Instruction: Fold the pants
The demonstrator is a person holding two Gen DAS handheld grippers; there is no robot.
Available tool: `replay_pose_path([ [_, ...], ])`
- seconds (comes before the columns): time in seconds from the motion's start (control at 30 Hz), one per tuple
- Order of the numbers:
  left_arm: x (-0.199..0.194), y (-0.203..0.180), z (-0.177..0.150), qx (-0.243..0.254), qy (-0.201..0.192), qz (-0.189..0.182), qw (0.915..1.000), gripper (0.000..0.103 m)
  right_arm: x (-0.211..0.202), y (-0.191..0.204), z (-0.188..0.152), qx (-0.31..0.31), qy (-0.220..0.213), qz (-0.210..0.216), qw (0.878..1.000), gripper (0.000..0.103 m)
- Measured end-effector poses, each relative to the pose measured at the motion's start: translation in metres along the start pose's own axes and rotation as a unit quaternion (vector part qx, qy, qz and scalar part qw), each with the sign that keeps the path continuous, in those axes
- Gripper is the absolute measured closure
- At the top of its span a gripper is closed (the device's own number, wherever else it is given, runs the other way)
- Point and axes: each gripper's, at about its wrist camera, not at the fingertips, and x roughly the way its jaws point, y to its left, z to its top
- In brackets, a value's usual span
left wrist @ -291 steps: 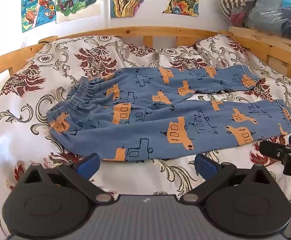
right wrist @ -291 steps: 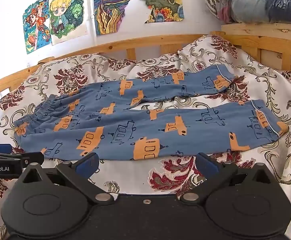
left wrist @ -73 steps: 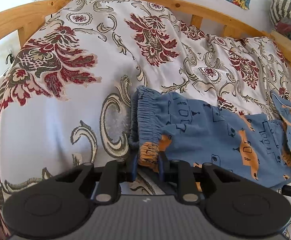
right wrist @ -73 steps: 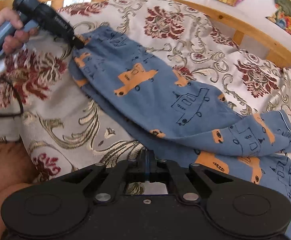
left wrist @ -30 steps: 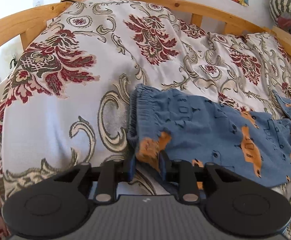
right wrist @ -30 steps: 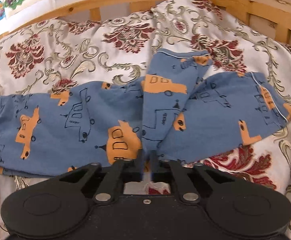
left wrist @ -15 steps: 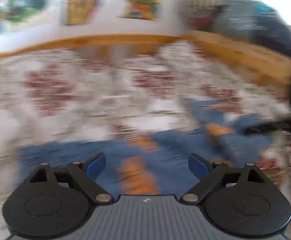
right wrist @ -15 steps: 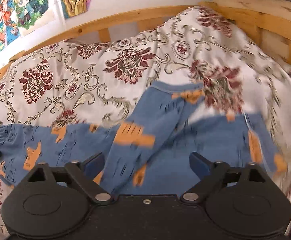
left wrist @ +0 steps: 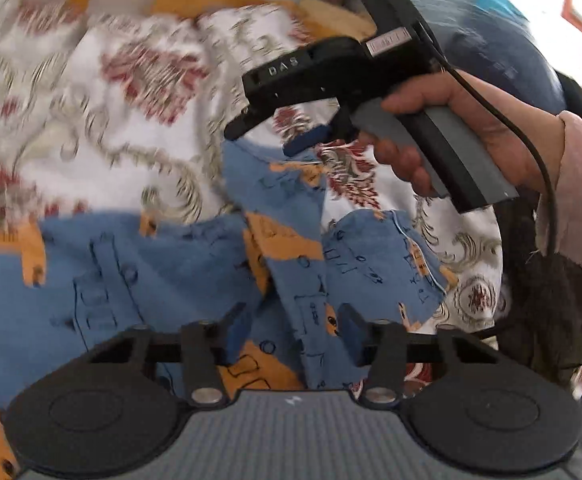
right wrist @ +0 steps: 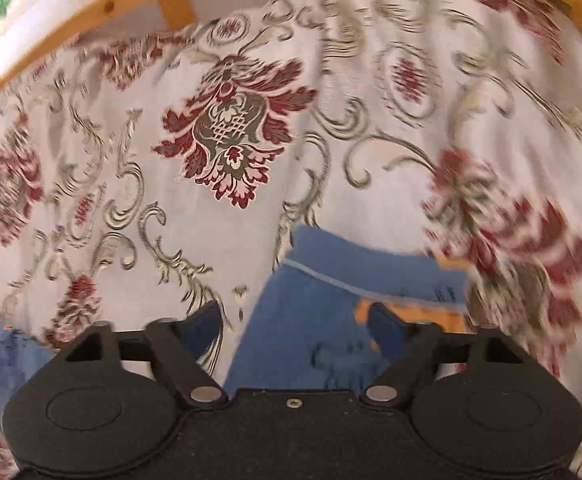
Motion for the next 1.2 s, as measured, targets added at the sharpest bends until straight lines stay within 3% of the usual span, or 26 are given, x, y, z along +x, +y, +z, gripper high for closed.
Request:
replay_pose_path([
  [0.07, 0.004, 0.008, -0.001, -0.027, 0.003, -0.004, 0.9996, 0.071, 0.014, 0.011, 0.008, -0.014, 0.013, -0.015, 1.000, 0.032],
  [0.13, 0.007, 0.012, -0.001, -0.040, 0.011, -0.005, 0.9991, 0.087, 0.026, 0.016, 0.013, -0.019, 0.017, -0.043, 0.999, 0.048],
  [0.17, 0.008, 0.014, -0.001, -0.043, 0.013, -0.007, 0.9990, 0.088, 0.031, 0.018, 0.014, -0.021, 0.018, -0.052, 0.998, 0.052],
  [0.23, 0.010, 0.014, 0.000, -0.048, 0.015, -0.012, 0.9987, 0.098, 0.038, 0.016, 0.014, -0.011, 0.020, -0.060, 0.998, 0.074],
  [0.3, 0.009, 0.015, 0.000, -0.053, 0.013, -0.020, 0.9983, 0.101, 0.039, 0.011, 0.012, 0.005, 0.019, -0.051, 0.998, 0.087],
  [0.4, 0.006, 0.016, 0.000, -0.054, 0.009, -0.027, 0.9981, 0.102, 0.028, 0.004, 0.007, 0.024, 0.001, -0.029, 0.999, 0.095],
  [0.63, 0.000, 0.003, 0.000, -0.013, -0.006, -0.014, 0.9998, 0.103, -0.038, -0.026, -0.012, 0.072, -0.092, 0.036, 0.992, 0.100],
  [0.83, -0.001, -0.026, 0.001, 0.076, -0.008, -0.004, 0.9970, 0.103, -0.113, -0.070, -0.058, 0.139, -0.202, 0.092, 0.965, 0.100],
  [1.03, -0.002, -0.060, -0.005, 0.184, 0.013, 0.008, 0.9828, 0.103, -0.171, -0.110, -0.150, 0.189, -0.282, 0.071, 0.938, 0.100],
  [1.2, 0.012, -0.082, -0.020, 0.267, 0.054, 0.027, 0.9617, 0.103, -0.165, -0.129, -0.223, 0.231, -0.290, 0.030, 0.928, 0.100],
])
